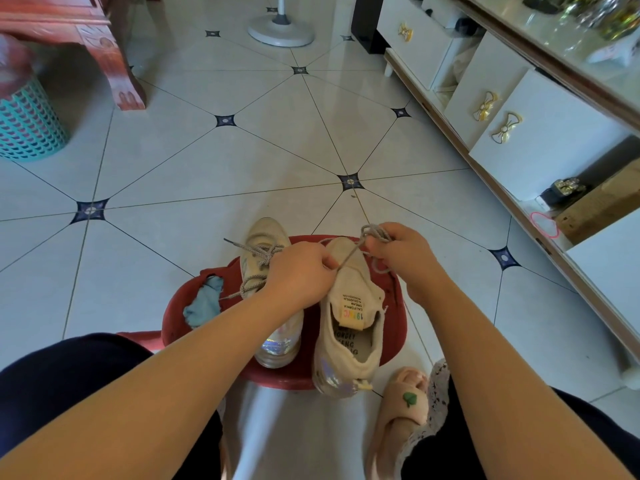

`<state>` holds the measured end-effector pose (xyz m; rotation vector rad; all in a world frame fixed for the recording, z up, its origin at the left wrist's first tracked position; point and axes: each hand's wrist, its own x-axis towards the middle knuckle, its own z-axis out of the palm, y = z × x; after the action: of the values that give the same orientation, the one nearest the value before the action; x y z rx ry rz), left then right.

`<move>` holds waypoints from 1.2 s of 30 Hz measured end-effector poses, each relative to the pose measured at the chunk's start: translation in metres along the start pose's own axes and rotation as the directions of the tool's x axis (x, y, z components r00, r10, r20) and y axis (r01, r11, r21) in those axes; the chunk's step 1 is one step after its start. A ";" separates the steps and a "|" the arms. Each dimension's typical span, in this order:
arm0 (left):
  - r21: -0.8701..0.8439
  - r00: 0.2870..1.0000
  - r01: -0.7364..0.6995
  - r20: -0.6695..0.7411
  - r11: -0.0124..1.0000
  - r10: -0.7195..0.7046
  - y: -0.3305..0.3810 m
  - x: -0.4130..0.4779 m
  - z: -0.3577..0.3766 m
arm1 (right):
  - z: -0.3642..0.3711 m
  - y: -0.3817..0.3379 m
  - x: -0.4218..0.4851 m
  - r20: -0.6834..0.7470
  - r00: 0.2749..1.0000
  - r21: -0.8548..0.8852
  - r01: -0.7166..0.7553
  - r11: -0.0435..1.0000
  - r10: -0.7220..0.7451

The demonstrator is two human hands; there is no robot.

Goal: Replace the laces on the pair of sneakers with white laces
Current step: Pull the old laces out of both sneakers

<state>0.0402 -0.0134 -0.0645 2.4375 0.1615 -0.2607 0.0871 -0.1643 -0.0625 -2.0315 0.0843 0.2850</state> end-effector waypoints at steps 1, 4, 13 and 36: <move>0.008 1.000 0.001 0.000 1.000 -0.001 -0.001 0.000 0.000 | 0.001 0.000 -0.001 0.029 0.999 0.006 -0.035 0.999 0.035; 0.017 1.000 0.004 0.001 1.000 -0.004 -0.004 0.000 0.000 | 0.009 0.000 -0.004 0.042 0.996 0.044 -0.077 0.996 0.076; 0.039 0.999 0.016 0.032 0.999 -0.017 0.000 0.001 0.002 | 0.034 0.006 -0.004 0.109 0.940 0.676 -0.308 0.669 0.323; -0.095 0.997 0.010 -0.075 0.995 -0.017 0.005 0.003 0.004 | -0.011 -0.042 -0.030 -0.003 0.977 -0.264 0.206 0.942 -0.214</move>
<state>0.0433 -0.0199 -0.0649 2.3543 0.2190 -0.1630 0.0675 -0.1568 -0.0145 -2.2865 -0.1587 0.1331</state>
